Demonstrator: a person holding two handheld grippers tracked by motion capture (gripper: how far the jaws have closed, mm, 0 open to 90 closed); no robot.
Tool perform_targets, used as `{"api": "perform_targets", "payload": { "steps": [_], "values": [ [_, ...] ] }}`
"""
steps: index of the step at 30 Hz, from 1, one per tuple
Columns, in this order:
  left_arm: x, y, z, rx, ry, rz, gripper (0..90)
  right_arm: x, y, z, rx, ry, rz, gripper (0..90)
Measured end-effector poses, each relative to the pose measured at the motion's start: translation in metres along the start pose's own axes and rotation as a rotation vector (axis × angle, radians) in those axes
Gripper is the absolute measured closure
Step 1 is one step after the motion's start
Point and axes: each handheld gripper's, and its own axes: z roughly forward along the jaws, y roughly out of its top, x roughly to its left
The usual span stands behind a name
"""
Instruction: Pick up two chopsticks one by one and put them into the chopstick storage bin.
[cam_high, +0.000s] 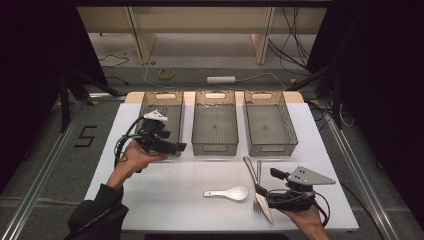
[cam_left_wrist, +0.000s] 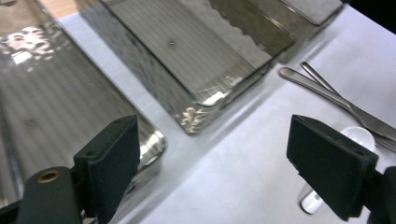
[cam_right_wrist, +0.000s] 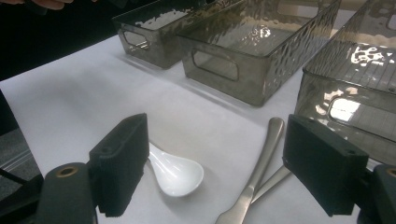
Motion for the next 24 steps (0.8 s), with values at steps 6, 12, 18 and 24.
{"api": "perform_targets", "payload": {
  "steps": [6,12,18,24],
  "values": [
    [-0.014,-0.004,0.009,0.026,-0.047,0.024,16.9,0.0,0.0,0.0,0.003,0.002,0.003,23.5],
    [-0.024,-0.007,0.014,0.029,-0.069,0.042,16.8,-0.002,0.0,0.0,-0.002,-0.001,0.006,23.5],
    [-0.033,-0.011,0.018,0.04,-0.086,0.068,16.8,-0.002,-0.001,0.0,0.0,-0.001,0.011,23.5],
    [-0.043,-0.012,0.024,0.057,-0.103,0.088,16.8,-0.005,-0.002,-0.002,-0.003,-0.003,0.018,23.5]
  ]
}}
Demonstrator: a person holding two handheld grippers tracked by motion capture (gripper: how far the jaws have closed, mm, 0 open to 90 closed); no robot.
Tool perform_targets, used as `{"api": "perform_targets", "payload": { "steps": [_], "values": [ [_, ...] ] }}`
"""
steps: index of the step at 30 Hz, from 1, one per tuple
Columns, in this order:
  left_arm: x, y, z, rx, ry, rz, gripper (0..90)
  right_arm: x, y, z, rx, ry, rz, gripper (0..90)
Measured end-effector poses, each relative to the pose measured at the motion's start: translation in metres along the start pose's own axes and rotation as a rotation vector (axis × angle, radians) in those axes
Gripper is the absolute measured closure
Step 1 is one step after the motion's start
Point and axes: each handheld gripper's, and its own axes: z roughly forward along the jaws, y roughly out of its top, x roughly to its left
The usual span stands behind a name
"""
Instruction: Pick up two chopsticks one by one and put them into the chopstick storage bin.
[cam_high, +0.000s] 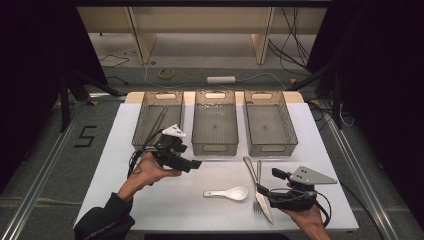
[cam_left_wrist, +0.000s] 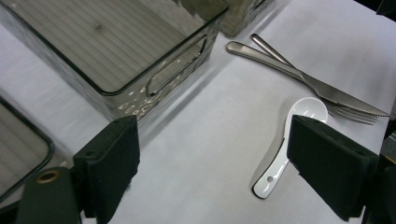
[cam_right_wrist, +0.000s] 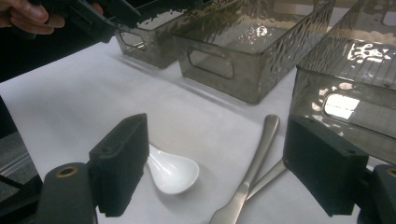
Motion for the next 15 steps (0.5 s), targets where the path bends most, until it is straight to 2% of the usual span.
{"api": "perform_targets", "payload": {
  "steps": [7,15],
  "values": [
    [-0.011,-0.001,0.008,0.035,0.0,0.039,16.8,0.0,0.0,0.0,-0.001,0.002,-0.002,23.5],
    [-0.021,-0.004,0.017,0.058,-0.003,0.064,16.8,0.0,0.0,-0.001,-0.001,0.001,-0.001,23.6]
  ]
}}
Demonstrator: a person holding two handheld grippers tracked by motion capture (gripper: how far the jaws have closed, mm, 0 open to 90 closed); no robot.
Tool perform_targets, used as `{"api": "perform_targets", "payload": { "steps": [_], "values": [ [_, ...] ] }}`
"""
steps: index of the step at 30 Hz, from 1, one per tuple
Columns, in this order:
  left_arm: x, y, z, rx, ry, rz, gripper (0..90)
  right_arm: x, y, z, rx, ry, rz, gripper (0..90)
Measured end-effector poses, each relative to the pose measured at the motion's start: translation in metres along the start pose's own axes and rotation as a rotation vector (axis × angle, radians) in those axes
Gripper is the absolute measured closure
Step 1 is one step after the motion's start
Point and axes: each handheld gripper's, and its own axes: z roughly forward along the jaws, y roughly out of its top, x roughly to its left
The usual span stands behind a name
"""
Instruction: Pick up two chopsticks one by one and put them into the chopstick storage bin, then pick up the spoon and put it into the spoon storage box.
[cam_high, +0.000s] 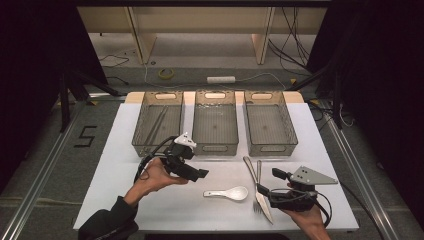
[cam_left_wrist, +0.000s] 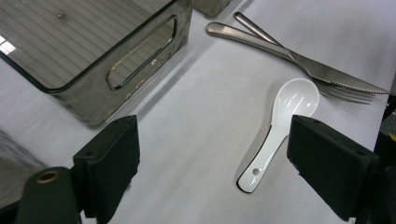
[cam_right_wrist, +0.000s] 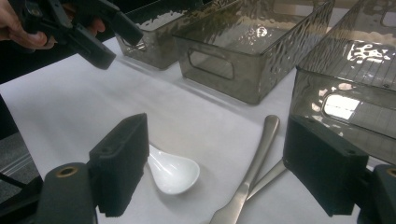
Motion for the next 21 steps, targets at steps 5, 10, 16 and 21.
{"api": "perform_targets", "payload": {
  "steps": [5,10,16,21],
  "values": [
    [-0.007,0.0,0.004,0.008,-0.008,0.017,16.8,0.001,0.0,0.001,0.003,-0.001,-0.001,23.5],
    [-0.014,0.001,0.008,0.014,-0.017,0.036,16.8,0.001,0.0,0.002,0.006,0.002,-0.005,23.5],
    [-0.022,0.001,0.016,0.059,-0.029,0.067,17.1,0.001,0.001,0.001,0.006,0.004,-0.006,23.5],
    [-0.031,-0.001,0.026,0.106,-0.043,0.098,18.5,0.002,0.001,0.002,0.006,0.004,-0.014,23.6]
  ]
}}
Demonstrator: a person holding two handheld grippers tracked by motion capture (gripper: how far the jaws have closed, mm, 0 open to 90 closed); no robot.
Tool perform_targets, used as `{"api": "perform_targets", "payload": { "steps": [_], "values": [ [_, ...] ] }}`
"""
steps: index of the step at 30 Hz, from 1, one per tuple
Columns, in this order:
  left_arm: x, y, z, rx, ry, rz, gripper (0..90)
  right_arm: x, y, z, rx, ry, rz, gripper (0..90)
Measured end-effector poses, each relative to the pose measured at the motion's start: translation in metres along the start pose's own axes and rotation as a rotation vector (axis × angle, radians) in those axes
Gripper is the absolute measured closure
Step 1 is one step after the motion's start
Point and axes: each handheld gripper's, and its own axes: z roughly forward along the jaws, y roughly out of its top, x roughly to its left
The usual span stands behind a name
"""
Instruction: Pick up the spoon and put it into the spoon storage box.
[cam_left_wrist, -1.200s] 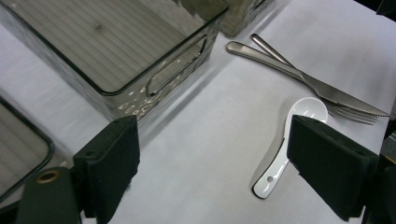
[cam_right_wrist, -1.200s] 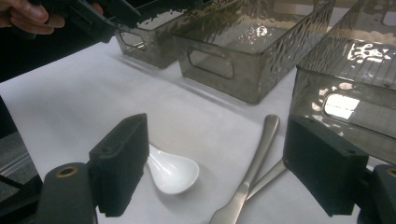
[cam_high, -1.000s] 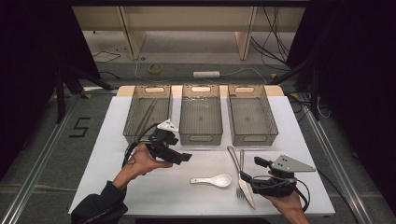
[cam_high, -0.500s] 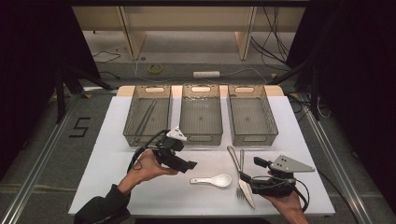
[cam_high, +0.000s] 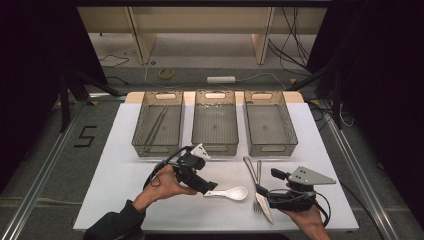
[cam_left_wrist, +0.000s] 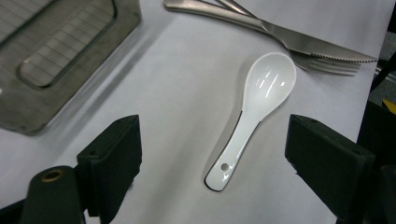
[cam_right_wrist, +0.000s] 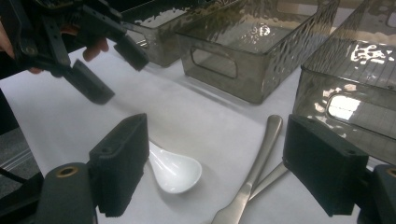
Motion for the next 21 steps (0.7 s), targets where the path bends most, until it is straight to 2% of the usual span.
{"api": "perform_targets", "payload": {
  "steps": [10,14,16,21],
  "values": [
    [-0.011,-0.002,0.02,0.085,-0.034,0.047,27.1,0.004,0.0,0.0,0.007,-0.004,-0.016,23.5],
    [-0.013,-0.002,0.03,0.111,-0.046,0.057,32.6,0.003,0.0,-0.001,0.007,-0.005,-0.008,23.5],
    [-0.013,-0.002,0.034,0.137,-0.049,0.056,35.6,0.003,0.0,-0.001,0.009,-0.006,-0.008,23.6],
    [-0.013,-0.004,0.042,0.165,-0.039,0.05,41.2,0.003,0.0,0.0,0.009,-0.005,-0.007,23.5]
  ]
}}
